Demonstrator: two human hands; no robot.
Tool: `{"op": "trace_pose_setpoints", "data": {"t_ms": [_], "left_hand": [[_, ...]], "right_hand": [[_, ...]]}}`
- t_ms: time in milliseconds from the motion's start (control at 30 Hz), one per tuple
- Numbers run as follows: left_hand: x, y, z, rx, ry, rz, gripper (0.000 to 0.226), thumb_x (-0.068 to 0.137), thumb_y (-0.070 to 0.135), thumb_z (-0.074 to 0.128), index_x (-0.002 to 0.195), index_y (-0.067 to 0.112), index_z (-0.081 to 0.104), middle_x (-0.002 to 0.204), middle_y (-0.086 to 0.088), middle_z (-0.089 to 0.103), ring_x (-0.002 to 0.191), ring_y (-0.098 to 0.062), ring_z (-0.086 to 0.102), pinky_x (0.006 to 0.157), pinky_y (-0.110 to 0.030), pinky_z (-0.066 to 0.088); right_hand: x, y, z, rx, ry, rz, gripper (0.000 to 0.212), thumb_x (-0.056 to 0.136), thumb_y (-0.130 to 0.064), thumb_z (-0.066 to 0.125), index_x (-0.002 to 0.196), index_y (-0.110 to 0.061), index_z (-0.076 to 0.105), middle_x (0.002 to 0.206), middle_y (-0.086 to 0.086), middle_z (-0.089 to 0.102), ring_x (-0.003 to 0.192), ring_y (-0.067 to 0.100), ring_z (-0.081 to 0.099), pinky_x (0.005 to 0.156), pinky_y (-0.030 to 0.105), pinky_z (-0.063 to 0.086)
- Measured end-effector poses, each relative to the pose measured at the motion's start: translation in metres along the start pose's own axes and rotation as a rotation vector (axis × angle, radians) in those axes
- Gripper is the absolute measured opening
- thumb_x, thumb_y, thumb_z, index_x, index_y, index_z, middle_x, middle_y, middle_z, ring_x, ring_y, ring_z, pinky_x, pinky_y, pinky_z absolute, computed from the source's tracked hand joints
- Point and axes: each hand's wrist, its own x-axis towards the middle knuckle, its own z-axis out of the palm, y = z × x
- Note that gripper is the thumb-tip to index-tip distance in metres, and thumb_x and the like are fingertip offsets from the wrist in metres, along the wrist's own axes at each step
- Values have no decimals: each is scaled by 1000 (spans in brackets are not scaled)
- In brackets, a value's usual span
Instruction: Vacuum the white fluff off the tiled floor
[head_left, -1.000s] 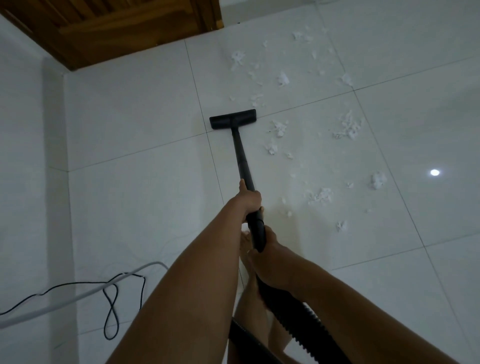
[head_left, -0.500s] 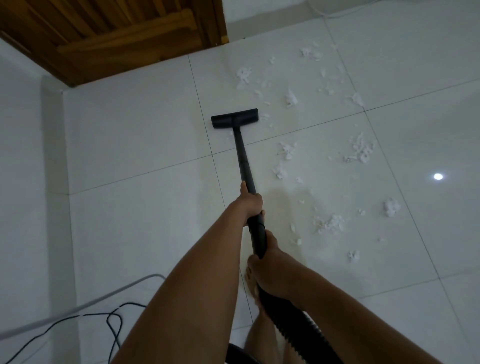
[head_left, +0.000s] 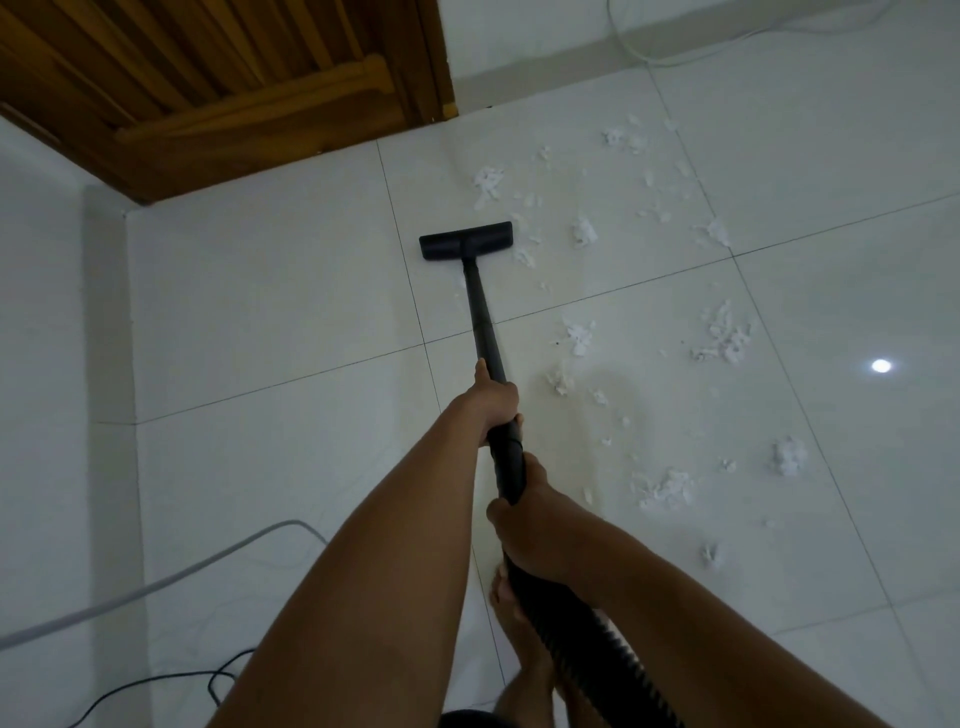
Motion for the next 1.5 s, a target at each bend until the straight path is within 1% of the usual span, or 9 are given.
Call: {"op": "trace_pose_setpoints", "data": {"t_ms": [167,267,400,500,767,900,1033,1267,1500], "left_hand": [[13,7,4,-15,3,4,74,104,18,35,155,48,-10,90,-11,60,67,-16,57,59,-31,55],[21,6,7,-32,4,6,74,104,18,36,155,49,-9,98,-12,58,67,-16,56,63,-33,57],[34,13,2,-18,0,7,74,104,21,36,154,50,-10,83,-11,59,68,-19,56,87,-43,60],[48,32,-7,-1,2,25,74,103,22,37,153,50,-10,83,-10,59,70,-20,57,93,-47,58],[64,91,-37,-4,6,21,73,105,20,37,155,49,-8,84,-10,58,67,-17,55,84,-40,58],[69,114,-53,-3,-3,23,73,105,19,36,155,48,-8,86,-10,57,64,-15,54,74,-35,58],[76,130,-66,30,-19,17,74,104,19,36,154,49,-10,84,-9,58,64,-17,55,80,-39,59],[84,157,-81,39,-23,22,74,104,19,35,155,48,-9,83,-10,58,62,-16,55,72,-36,58],[92,183,-90,43,-25,18,74,104,19,36,155,49,-9,88,-9,57,65,-16,55,61,-32,55]], "right_hand": [[8,-1,-11,27,-12,3,70,108,-18,40,160,-37,-2,102,20,58,29,7,50,31,14,38],[18,4,-10,50,-11,4,70,108,-21,42,159,-41,-1,106,19,60,40,13,55,33,15,40],[28,-2,-12,79,2,-8,68,108,-24,40,158,-46,-1,114,21,60,48,18,58,33,16,42],[40,-20,-21,83,22,-18,66,107,-21,40,158,-43,4,116,18,59,52,18,58,32,14,40],[64,-80,-37,78,39,-41,64,107,-18,42,160,-31,10,131,14,54,53,17,56,30,13,37],[73,-107,-38,116,16,-6,67,106,-18,40,158,-43,5,120,21,56,46,19,57,36,21,47],[80,-127,-39,147,-6,22,67,106,-22,39,155,-51,4,102,21,61,49,19,60,44,28,53],[89,-155,-46,169,-7,29,68,105,-21,40,154,-52,6,99,21,62,52,20,62,52,34,58],[98,-179,-59,165,-14,33,67,106,-21,39,156,-48,4,94,19,61,55,20,63,51,33,58]]}}
